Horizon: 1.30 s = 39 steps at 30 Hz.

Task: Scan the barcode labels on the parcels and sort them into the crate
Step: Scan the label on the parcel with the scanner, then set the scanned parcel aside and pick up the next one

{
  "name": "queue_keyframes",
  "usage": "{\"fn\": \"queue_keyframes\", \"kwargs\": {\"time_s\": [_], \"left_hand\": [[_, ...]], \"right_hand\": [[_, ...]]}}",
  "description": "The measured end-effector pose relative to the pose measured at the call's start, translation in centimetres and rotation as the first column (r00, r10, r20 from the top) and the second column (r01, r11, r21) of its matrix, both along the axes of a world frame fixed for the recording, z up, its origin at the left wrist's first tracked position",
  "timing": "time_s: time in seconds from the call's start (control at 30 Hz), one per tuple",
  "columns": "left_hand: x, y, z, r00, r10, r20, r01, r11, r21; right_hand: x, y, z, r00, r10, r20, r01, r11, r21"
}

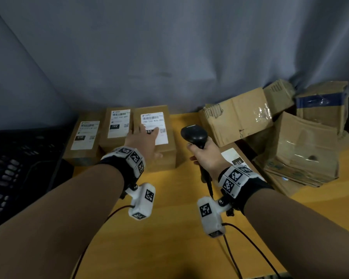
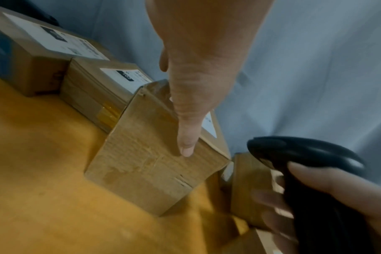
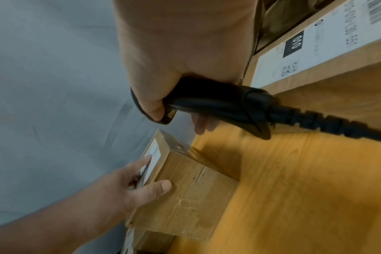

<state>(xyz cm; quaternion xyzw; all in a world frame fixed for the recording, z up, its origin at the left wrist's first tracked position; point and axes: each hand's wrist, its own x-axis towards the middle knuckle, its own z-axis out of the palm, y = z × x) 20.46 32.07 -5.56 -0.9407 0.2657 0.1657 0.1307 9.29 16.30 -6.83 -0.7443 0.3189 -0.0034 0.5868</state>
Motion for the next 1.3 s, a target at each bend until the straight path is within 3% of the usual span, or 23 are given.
{"fn": "queue_keyframes", "kwargs": {"time_s": [0.2,0.5,0.8,0.97,1.13,1.3], "left_hand": [[4.5,-0.5,0.2,0.999,0.024,0.034,-0.023,1.0,-0.02],[5.5,-1.3,-0.5,0.993,0.112,0.035,-0.109,0.99,-0.086],[2.6,-4.2,1.6,0.999,-0.021,0.041,0.032,0.956,-0.293],[0.3,-8.1,3.0,0.996,0.051,-0.074,-0.08,0.882,-0.464],[-1.6,-12.0,3.7,0.958,0.177,-0.226,-0.272,0.806,-0.526],[-2.5,-16.6,3.5,0.835,0.248,-0.491,-0.534,0.58,-0.615]], "right_hand": [[3.0,-1.8,0.5,0.997,-0.003,0.078,0.004,1.0,-0.013],[5.2,-1.8,1.8,0.989,0.042,0.14,-0.033,0.997,-0.068],[3.2,-4.6,5.6,0.965,0.007,0.262,0.05,0.977,-0.208],[1.5,-8.1,8.2,0.966,-0.018,0.259,0.082,0.967,-0.239],[-0.4,-13.8,10.6,0.941,-0.109,0.321,0.175,0.967,-0.184],[-2.7,-20.6,12.6,0.949,-0.195,0.249,0.211,0.977,-0.038]]}}
